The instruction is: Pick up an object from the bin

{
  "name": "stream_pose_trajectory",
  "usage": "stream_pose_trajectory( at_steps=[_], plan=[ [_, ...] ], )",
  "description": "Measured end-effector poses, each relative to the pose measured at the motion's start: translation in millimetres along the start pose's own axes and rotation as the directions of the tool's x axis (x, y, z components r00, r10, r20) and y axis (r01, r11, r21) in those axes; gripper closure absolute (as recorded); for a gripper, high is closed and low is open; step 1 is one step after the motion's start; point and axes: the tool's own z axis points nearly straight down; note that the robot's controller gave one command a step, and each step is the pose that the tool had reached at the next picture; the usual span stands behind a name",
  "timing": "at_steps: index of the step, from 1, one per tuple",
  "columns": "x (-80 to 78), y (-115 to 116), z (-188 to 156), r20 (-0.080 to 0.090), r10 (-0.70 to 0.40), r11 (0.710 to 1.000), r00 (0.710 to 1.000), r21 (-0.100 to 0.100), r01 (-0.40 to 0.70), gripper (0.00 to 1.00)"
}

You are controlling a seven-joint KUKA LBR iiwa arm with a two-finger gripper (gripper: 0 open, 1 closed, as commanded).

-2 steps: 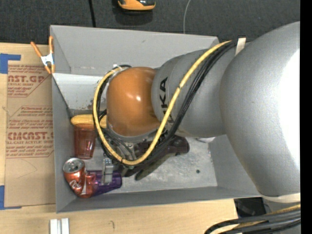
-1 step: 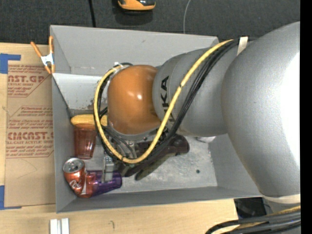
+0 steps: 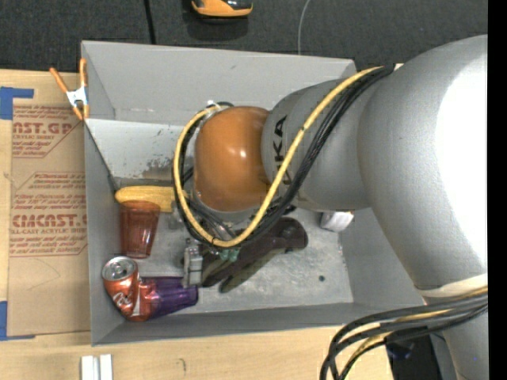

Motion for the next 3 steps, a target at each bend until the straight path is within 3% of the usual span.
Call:
stream_pose_trajectory(
  at_steps=[1, 2, 3],
  plan=[
    [-2.0, -39, -12, -0.011, -0.072, 0.997, 0.997, 0.004, 0.072, 0.0],
    [-3.2, -65, -4, -0.004, -0.064, 0.998, 0.998, 0.002, 0.064, 0.0],
    [0.8, -75, 53, -0.01, -0.098, 0.995, 0.995, 0.002, 0.098, 0.0]
  ],
)
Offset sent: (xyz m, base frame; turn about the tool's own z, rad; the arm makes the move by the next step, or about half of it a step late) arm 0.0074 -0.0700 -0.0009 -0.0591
